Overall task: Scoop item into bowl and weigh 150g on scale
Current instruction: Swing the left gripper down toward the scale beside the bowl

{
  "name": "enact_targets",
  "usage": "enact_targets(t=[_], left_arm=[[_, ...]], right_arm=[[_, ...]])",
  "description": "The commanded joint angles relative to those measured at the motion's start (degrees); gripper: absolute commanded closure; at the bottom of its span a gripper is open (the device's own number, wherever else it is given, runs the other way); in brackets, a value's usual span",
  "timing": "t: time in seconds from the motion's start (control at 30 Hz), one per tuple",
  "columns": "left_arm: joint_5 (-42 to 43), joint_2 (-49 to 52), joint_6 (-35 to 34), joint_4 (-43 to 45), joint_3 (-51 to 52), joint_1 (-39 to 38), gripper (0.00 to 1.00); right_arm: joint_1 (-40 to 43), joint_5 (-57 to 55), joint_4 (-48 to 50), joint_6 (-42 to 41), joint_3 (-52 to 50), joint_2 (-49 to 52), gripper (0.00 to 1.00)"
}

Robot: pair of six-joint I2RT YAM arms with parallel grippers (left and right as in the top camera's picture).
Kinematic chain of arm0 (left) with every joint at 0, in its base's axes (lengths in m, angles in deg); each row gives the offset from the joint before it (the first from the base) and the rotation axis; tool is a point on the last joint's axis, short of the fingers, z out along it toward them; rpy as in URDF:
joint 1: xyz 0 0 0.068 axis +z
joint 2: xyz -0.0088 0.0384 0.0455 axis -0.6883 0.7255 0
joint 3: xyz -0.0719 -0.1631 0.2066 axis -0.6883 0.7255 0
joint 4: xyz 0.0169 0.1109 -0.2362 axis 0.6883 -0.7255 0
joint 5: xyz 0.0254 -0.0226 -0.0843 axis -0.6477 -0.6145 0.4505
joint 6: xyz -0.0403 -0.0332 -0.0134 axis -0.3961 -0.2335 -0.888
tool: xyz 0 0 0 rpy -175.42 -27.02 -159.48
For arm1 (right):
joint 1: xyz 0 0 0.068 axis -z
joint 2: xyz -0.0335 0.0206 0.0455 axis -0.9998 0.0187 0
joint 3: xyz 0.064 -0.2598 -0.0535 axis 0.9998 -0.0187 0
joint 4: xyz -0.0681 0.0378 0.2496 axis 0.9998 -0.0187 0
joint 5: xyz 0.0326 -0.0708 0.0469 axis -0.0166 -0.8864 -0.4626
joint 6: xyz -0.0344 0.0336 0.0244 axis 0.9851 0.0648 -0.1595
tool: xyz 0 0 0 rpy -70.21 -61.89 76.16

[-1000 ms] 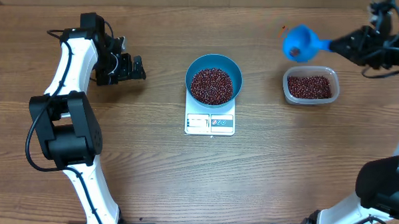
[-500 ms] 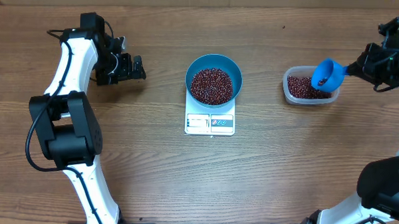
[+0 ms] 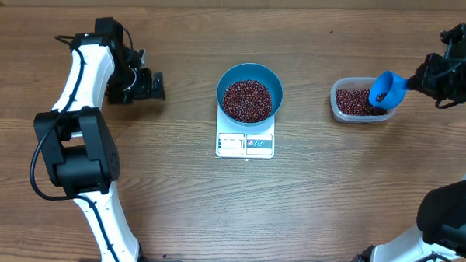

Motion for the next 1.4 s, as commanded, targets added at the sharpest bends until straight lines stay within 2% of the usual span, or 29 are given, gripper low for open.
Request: enact_targets(t=[0.0, 0.17, 0.33, 0.37, 0.43, 0.53, 0.77, 0.9, 0.97, 1.17, 1.37], left_arm=[[-9.33, 0.48, 1.97, 0.76, -0.44, -0.39, 0.01], [-9.31, 0.48, 1.97, 0.9, -0.44, -0.39, 0.0], [0.17, 0.46, -2.05, 2.51, -0.46, -0.39, 0.0], [2.86, 0.28, -0.72, 2.16, -0.79, -0.39, 0.0], [13.44, -0.46, 8.39, -1.05, -1.92, -0.42, 0.0], [17.81, -3.91, 15.93, -6.1, -2.12, -1.09, 0.0], [15.76, -20.28, 16.13, -9.6, -2.05, -5.6, 0.0], [15.04, -22.4, 16.2, -15.34, -0.87, -10.36, 0.0], [16.57, -22.38, 18.6, -15.69, 1.64, -12.85, 0.0], [11.15, -22.4, 19.56, -9.31, 10.62, -20.26, 0.0], [2.08, -22.43, 15.61, 2.58, 20.72, -25.88, 0.0]], right_arm=[[-0.11, 0.02, 0.35, -0.2, -0.04, -1.95, 0.96], [-0.11, 0.04, 0.59, -0.2, -0.04, -1.95, 0.96], [-0.11, 0.07, 0.42, -0.2, -0.04, -1.95, 0.96], [-0.11, 0.07, 0.28, -0.2, -0.04, -1.95, 0.96], [-0.11, 0.04, -0.09, -0.2, -0.04, -1.95, 0.96], [-0.11, 0.04, 0.09, -0.2, -0.04, -1.95, 0.96], [-0.11, 0.07, -0.07, -0.2, -0.04, -1.95, 0.96], [-0.13, 0.04, 0.13, -0.2, -0.04, -1.95, 0.96], [-0.13, 0.04, 0.15, -0.2, -0.04, -1.95, 0.96], [-0.11, 0.04, 0.35, -0.17, -0.04, -1.95, 0.96], [-0.11, 0.04, 0.87, -0.2, -0.04, -1.95, 0.96]])
